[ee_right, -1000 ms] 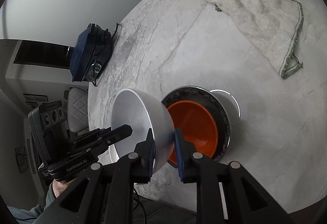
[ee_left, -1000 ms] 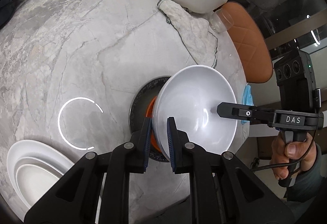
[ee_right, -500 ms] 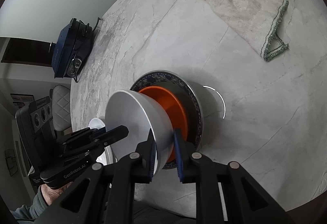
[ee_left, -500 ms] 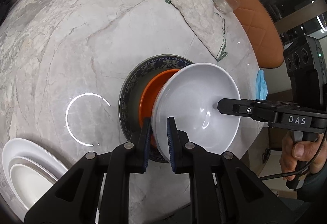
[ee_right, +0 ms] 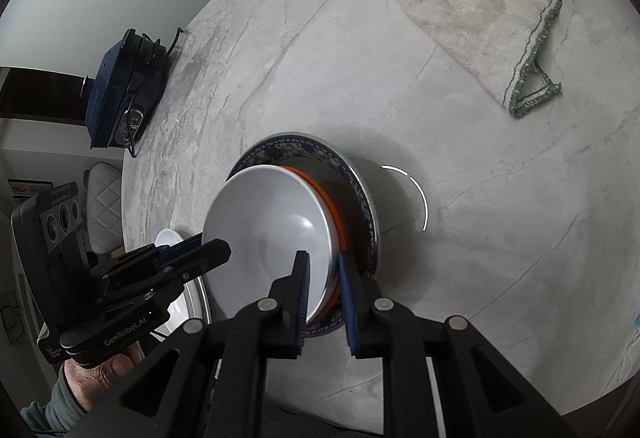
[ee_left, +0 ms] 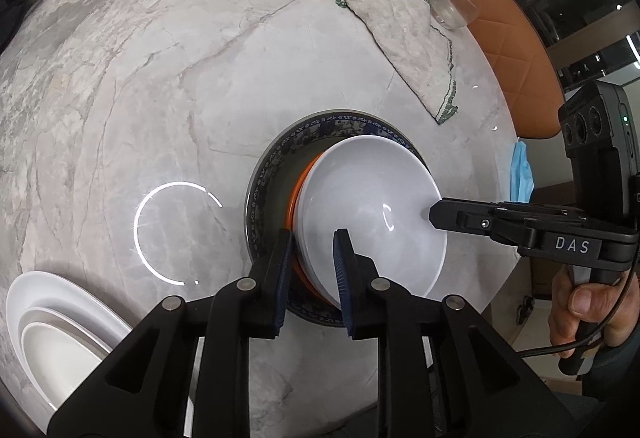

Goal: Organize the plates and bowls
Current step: 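Lower the small white bowl into the orange bowl and open both tools, then close both tools on the rim of the blue-and-white bowl stack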

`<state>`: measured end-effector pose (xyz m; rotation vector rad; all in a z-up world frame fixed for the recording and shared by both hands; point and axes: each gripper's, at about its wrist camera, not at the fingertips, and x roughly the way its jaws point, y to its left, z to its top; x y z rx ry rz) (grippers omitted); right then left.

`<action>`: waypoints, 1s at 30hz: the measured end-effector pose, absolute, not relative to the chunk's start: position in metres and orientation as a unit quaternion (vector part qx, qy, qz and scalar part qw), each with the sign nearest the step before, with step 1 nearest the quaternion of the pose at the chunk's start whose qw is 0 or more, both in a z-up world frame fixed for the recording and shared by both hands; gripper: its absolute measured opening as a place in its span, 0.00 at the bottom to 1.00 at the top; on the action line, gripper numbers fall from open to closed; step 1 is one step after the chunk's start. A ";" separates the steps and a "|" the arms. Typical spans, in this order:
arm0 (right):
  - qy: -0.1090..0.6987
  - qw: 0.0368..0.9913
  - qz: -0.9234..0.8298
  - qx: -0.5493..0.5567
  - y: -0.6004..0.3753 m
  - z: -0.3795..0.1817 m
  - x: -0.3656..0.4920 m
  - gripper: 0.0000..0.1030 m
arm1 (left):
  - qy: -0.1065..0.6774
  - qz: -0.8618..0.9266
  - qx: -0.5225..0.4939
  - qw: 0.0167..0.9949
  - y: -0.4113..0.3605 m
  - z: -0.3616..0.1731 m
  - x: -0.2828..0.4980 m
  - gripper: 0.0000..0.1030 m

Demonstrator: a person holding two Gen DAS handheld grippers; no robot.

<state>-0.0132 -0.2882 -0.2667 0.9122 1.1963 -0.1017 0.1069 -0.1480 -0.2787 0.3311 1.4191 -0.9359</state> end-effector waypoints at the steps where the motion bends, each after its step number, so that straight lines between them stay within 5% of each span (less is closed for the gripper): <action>1: 0.543 0.730 -0.047 0.412 -0.288 -0.267 -0.013 0.17 | 0.624 -0.412 0.147 0.648 -0.148 -0.279 0.107 0.22; 3: 0.543 0.731 -0.046 0.411 -0.288 -0.266 -0.012 0.17 | 0.623 -0.412 0.149 0.648 -0.149 -0.279 0.106 0.28; 5: 0.544 0.731 -0.047 0.409 -0.288 -0.266 -0.012 0.17 | 0.620 -0.412 0.151 0.650 -0.149 -0.278 0.105 0.59; 6: 0.544 0.732 -0.048 0.408 -0.287 -0.265 -0.011 0.17 | 0.618 -0.413 0.152 0.651 -0.149 -0.277 0.105 0.64; 15: 0.537 0.732 -0.044 0.417 -0.288 -0.260 -0.013 0.19 | 0.607 -0.423 0.137 0.659 -0.142 -0.255 0.105 0.71; 17: 0.521 0.739 -0.039 0.426 -0.293 -0.251 -0.017 0.32 | 0.600 -0.429 0.117 0.665 -0.135 -0.242 0.107 0.75; 19: 0.497 0.752 -0.039 0.431 -0.299 -0.237 -0.023 0.67 | 0.592 -0.424 0.098 0.679 -0.123 -0.231 0.114 0.83; 22: 0.455 0.786 -0.040 0.417 -0.310 -0.211 -0.033 0.87 | 0.585 -0.402 0.078 0.700 -0.102 -0.225 0.127 0.88; 25: 0.442 0.811 -0.047 0.381 -0.319 -0.197 -0.039 0.92 | 0.588 -0.370 0.075 0.715 -0.082 -0.231 0.139 0.97; 30: 0.451 0.803 -0.063 0.384 -0.340 -0.214 -0.047 0.92 | 0.604 -0.346 0.072 0.715 -0.066 -0.247 0.139 0.99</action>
